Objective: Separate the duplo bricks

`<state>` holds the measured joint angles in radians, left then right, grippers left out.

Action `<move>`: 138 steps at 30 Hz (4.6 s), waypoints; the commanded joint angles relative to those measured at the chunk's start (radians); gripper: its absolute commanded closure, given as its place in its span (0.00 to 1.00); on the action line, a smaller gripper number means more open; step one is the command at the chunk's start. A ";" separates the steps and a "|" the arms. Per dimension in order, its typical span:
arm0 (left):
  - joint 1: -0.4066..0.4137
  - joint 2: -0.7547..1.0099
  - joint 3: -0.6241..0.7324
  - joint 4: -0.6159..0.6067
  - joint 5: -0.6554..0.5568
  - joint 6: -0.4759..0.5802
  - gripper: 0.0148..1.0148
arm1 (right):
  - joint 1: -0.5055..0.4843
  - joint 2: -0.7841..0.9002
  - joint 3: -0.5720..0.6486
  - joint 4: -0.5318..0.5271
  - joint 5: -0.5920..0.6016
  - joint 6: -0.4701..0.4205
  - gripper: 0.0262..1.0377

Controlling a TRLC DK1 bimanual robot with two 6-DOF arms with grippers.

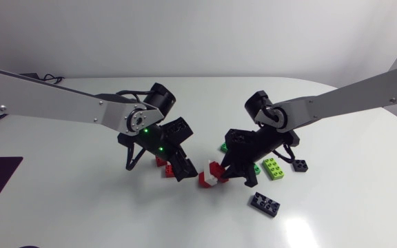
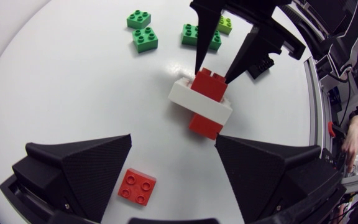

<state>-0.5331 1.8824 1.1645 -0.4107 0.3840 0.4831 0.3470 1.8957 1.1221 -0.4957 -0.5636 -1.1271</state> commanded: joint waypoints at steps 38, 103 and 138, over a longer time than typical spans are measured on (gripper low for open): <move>-0.284 -0.440 -0.522 0.678 -0.507 0.247 0.07 | -0.054 -0.400 -0.061 -0.089 -0.071 0.567 0.71; -0.284 -0.276 -0.322 0.793 -0.548 0.301 0.59 | -0.079 -0.334 0.114 -0.242 -0.122 0.803 0.71; -0.297 -0.341 -0.408 0.806 -0.550 0.408 0.63 | -0.088 -0.362 0.143 -0.320 -0.148 0.797 0.71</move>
<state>-0.8330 1.5558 0.7807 0.3893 -0.1619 0.8646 0.2676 1.5486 1.2427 -0.8021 -0.6983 -0.3363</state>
